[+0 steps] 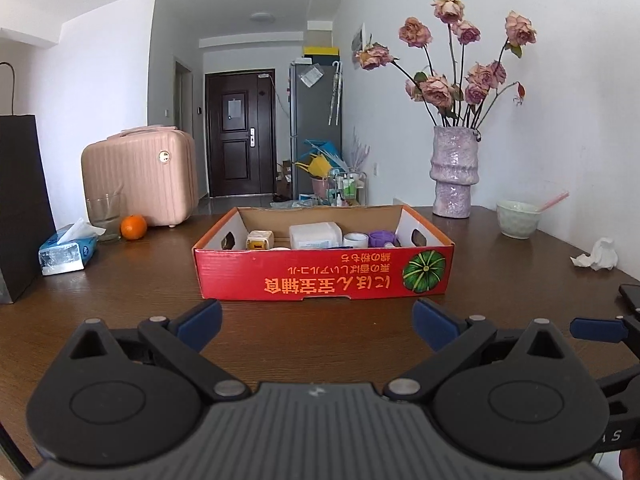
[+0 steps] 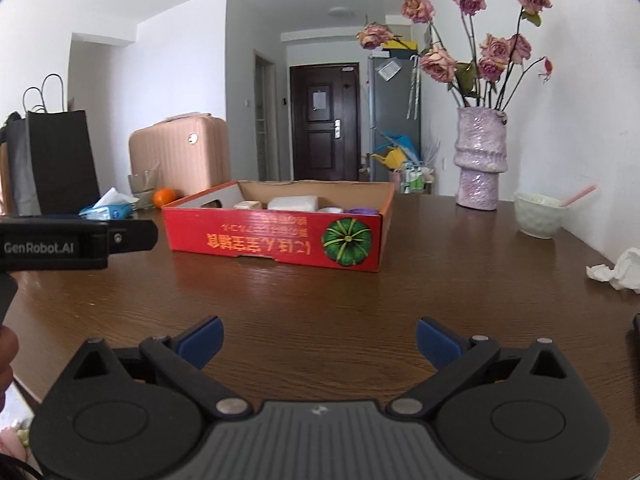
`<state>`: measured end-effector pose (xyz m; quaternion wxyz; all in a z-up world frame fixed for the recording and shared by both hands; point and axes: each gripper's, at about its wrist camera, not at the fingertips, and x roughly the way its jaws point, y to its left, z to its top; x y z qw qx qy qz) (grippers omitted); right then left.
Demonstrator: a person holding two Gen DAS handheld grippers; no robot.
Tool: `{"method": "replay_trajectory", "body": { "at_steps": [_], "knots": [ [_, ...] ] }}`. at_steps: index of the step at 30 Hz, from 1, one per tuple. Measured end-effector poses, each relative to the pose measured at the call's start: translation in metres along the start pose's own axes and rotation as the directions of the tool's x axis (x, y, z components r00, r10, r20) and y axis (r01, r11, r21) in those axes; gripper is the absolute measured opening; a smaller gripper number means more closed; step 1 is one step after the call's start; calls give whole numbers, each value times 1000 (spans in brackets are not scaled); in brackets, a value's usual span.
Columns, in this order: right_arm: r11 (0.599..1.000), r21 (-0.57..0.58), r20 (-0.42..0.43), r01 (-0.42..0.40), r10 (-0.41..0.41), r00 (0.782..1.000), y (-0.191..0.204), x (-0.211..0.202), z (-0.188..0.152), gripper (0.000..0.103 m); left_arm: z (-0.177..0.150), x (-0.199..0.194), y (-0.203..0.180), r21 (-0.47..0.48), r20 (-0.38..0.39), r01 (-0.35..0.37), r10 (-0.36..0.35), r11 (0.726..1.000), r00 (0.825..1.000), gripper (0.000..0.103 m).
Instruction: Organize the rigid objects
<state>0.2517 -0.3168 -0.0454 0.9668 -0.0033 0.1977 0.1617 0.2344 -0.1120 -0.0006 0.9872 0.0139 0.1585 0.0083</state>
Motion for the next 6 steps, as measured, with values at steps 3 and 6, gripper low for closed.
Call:
{"method": "replay_trajectory", "body": {
  "at_steps": [3, 6],
  "knots": [
    [1000, 4, 14, 22, -22, 1000, 1, 1, -1, 103, -1, -4, 6, 7, 19, -7, 7, 1000, 1000, 103],
    [1000, 8, 15, 27, -27, 1000, 2, 3, 1, 103, -2, -8, 11, -1, 31, -7, 7, 1000, 1000, 103]
  ]
}}
